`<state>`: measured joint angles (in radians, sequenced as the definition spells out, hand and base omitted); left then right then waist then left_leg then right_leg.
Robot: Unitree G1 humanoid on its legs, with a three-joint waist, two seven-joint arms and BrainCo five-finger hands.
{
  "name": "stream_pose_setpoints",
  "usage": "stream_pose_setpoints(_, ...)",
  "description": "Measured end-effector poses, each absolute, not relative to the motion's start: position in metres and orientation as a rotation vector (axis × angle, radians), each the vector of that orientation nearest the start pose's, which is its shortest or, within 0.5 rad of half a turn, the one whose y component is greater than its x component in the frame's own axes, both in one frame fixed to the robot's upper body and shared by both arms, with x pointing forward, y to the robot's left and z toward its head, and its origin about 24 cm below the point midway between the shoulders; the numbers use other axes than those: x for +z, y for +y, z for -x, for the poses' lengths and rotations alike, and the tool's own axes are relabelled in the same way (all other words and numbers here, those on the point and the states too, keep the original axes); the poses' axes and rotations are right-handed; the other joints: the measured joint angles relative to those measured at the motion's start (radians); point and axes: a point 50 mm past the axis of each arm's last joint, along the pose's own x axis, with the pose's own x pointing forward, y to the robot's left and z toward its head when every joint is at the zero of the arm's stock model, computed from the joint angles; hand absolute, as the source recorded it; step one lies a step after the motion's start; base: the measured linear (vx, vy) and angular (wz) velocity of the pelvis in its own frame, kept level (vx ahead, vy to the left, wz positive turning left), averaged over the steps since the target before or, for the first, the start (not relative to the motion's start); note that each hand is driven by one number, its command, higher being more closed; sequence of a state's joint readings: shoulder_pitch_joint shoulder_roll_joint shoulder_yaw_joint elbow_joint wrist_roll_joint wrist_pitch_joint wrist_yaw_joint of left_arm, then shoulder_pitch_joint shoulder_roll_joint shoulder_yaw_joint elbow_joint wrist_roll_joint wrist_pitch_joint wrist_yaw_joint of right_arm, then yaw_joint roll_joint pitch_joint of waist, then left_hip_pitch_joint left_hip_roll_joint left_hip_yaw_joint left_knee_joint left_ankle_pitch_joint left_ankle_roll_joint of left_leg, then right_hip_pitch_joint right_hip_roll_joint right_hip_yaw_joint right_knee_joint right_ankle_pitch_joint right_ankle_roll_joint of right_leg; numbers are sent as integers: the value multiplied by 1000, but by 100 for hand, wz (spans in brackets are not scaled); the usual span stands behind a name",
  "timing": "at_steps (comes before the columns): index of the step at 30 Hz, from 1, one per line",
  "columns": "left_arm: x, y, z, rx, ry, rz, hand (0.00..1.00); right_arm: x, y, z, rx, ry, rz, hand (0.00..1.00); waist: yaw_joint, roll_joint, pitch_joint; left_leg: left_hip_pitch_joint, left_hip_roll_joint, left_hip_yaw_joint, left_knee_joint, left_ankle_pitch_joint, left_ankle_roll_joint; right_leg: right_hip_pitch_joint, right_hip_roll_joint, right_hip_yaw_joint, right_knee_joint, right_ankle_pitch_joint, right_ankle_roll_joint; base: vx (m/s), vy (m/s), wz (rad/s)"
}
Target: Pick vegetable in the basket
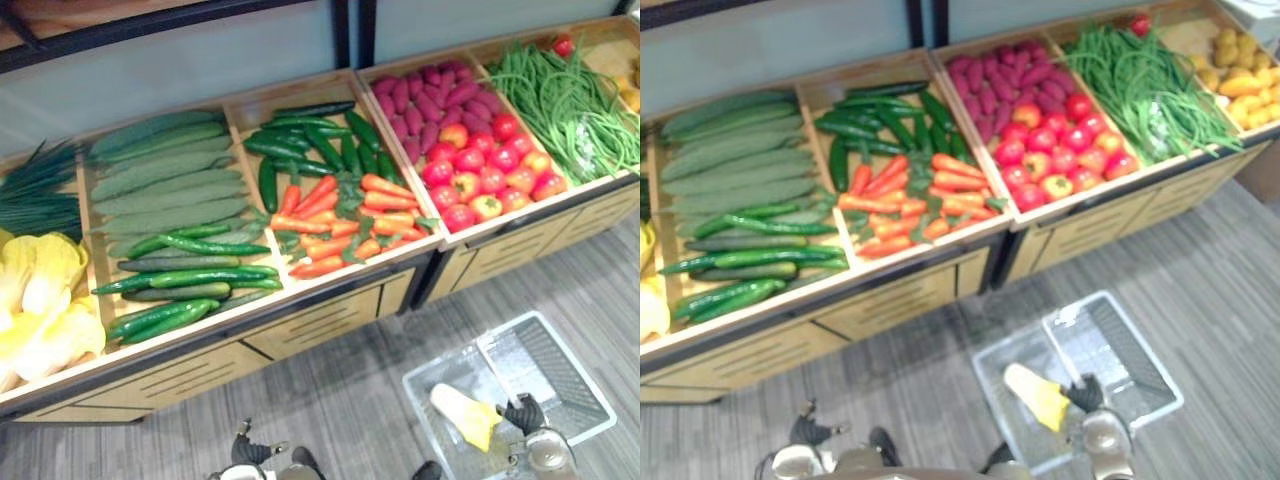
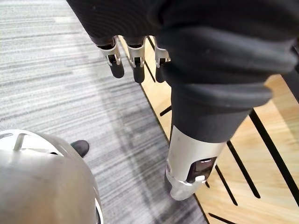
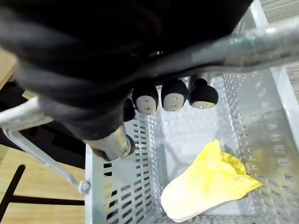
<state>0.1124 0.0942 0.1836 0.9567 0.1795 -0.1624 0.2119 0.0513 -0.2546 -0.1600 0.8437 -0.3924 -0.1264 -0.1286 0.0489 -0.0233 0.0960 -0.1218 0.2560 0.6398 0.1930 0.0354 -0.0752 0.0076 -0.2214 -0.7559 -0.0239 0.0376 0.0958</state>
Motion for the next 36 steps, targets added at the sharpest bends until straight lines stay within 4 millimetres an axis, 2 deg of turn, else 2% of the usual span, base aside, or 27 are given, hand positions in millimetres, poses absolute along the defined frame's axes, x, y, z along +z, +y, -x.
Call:
stream_pose_setpoints(1,-141,229,-111,336,887,-279,0,-110,-264,-154,-161,767,585,100,6,-11,7,-12,9,-6,59,-1,0,17,-7,4,-11,7,-5,97,33,-4)
stream_pose_setpoints(2,-140,234,-111,340,886,-295,0,-112,-261,-155,-157,769,576,100,14,-36,16,-56,16,-29,125,-48,-25,26,-21,19,-11,8,-5,63,14,-10)
stream_pose_setpoints(3,-140,233,-109,339,893,-296,0,-112,-262,-155,-160,774,579,100,17,-28,12,-55,7,-52,81,-59,-36,27,-19,26,-11,8,-5,36,32,-26)
stream_pose_setpoints(4,-143,229,-103,322,913,-304,0,-112,-268,-154,-168,785,593,100,22,7,0,-49,3,-81,10,-14,-6,26,5,35,-11,8,-4,67,127,-32)
stream_pose_setpoints(6,-144,229,-103,314,922,-309,0,-113,-268,-156,-188,793,584,100,18,6,-6,-29,-20,-77,-38,-52,8,8,-11,43,23,5,8,90,177,-14)
stream_pose_setpoints(7,-144,228,-105,311,917,-307,0,-113,-270,-154,-199,799,584,100,17,7,-7,-30,-21,-75,-39,-88,8,-28,-35,53,98,-18,40,45,149,-6)
stream_pose_setpoints(8,-144,229,-105,312,918,-310,0,-113,-270,-156,-204,798,581,100,17,8,-8,-29,-23,-70,-37,-108,5,-58,-65,65,165,-39,56,40,280,-24)
stream_pose_setpoints(9,-144,232,-104,317,927,-313,0,-112,-268,-162,-200,786,577,100,15,-13,3,-16,-31,-46,-19,-128,14,-133,-142,112,351,-51,60,30,346,-29)
stream_pose_setpoints(10,-144,235,-102,323,935,-322,0,-112,-265,-164,-194,782,573,100,14,-32,14,10,-39,-35,-10,-137,18,-174,-194,137,477,-46,52,19,291,-26)
stream_pose_setpoints(11,-144,239,-99,331,941,-330,0,-113,-262,-164,-188,786,568,100,14,-48,20,32,-46,-26,-6,-148,20,-194,-226,153,549,-34,35,13,221,-20)
stream_pose_setpoints(12,-143,250,-92,347,960,-355,0,-116,-256,-163,-179,794,553,100,13,-65,23,78,-48,-23,-3,-168,21,-226,-262,204,666,10,16,21,109,-10)
stream_pose_setpoints(13,-142,252,-90,351,962,-362,0,-117,-254,-163,-178,792,546,100,11,-70,20,92,-44,-24,-5,-173,20,-230,-261,217,690,10,20,49,81,-3)
stream_pose_setpoints(15,-141,259,-87,366,968,-374,0,-117,-252,-163,-183,788,527,100,3,-74,20,128,-33,-26,-22,-172,16,-233,-239,199,696,-17,-9,45,-55,8)
stream_pose_setpoints(18,-137,262,-92,391,937,-364,0,-116,-255,-165,-214,786,499,100,-12,-68,19,139,-33,-28,-39,-160,-3,-221,-184,173,543,-42,-42,65,-149,2)
stream_pose_setpoints(19,-136,261,-97,394,925,-359,0,-114,-258,-167,-232,781,491,100,-9,-61,18,138,-30,-24,-67,-142,-20,-208,-148,198,488,-53,-33,67,-123,-13)
stream_pose_setpoints(20,-137,256,-102,386,915,-347,0,-112,-262,-169,-247,775,494,100,-8,-38,32,139,-29,-24,-96,-122,-27,-219,-138,209,496,-53,-33,40,-137,-6)
stream_pose_setpoints(21,-137,250,-107,378,906,-333,0,-109,-266,-173,-259,763,498,100,-15,-21,42,143,-28,-27,-122,-104,-30,-248,-143,233,547,-53,-32,14,-147,16)
stream_pose_setpoints(22,-136,248,-112,375,895,-325,0,-108,-267,-173,-266,761,495,100,-19,-12,46,147,-26,-39,-132,-90,-43,-293,-155,277,607,-104,-22,64,-210,34)
stream_pose_setpoints(23,-134,252,-113,381,881,-336,0,-113,-263,-165,-256,784,482,100,-15,-38,34,152,-36,-52,-134,-81,-60,-271,-162,308,506,-81,10,96,-228,40)
stream_pose_setpoints(24,-134,255,-112,388,883,-339,0,-116,-261,-162,-250,796,474,100,-16,-53,28,154,-39,-64,-138,-76,-70,-255,-163,316,481,-120,39,170,-319,37)
stream_pose_setpoints(25,-135,253,-110,397,888,-319,0,-118,-262,-157,-254,818,472,100,-14,-45,22,159,-19,-77,-157,-57,-95,-212,-124,296,429,-166,28,148,-360,14)
stream_pose_setpoints(26,-139,246,-107,389,903,-298,0,-116,-267,-159,-265,814,480,100,-14,-18,20,159,13,-77,-172,-39,-107,-201,-80,279,400,-169,25,129,-342,4)
stream_pose_setpoints(28,-143,236,-105,375,919,-272,0,-114,-273,-158,-273,819,494,100,-18,7,12,147,42,-85,-182,-17,-117,-190,-40,251,378,-176,12,52,-232,11)
stream_pose_setpoints(32,-138,230,-120,354,869,-272,0,-118,-278,-143,-278,857,508,100,-29,10,9,85,66,-137,-153,41,-103,-147,-22,163,336,-183,0,32,-145,52)
stream_pose_setpoints(36,-129,226,-137,290,785,-334,0,-122,-280,-130,-285,889,510,100,-40,11,9,35,68,-126,-84,67,-69,-80,-22,88,294,-182,0,7,-49,62)
